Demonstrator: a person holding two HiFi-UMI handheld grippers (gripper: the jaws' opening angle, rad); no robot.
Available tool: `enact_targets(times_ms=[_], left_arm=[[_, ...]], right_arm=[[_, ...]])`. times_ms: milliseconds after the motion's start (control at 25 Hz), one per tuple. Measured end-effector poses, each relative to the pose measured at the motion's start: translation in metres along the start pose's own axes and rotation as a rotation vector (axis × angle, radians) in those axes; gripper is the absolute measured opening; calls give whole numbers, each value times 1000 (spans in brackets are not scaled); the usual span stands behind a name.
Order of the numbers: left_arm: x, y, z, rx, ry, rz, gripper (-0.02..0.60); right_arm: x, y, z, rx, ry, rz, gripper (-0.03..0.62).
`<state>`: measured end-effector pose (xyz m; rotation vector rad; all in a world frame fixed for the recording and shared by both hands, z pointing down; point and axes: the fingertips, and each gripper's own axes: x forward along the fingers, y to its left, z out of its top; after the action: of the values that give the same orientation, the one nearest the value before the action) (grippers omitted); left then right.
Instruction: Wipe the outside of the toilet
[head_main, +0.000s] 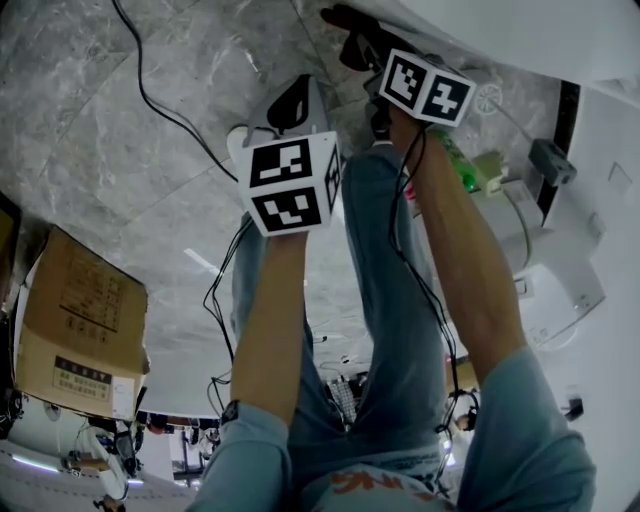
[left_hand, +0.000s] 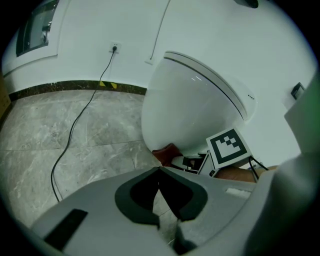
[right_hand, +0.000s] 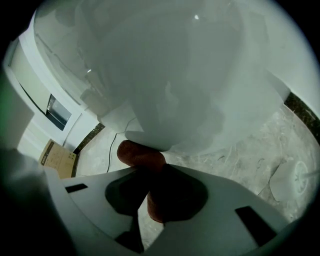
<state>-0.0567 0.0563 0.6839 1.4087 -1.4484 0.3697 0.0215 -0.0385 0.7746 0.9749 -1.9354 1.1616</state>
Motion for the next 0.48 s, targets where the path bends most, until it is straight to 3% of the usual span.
enact_targets(times_ms=[480], left_arm=[[17,-44,-7,58,23,-2,-6]], right_arm=[[-26,-56,1,19,28,4,75]])
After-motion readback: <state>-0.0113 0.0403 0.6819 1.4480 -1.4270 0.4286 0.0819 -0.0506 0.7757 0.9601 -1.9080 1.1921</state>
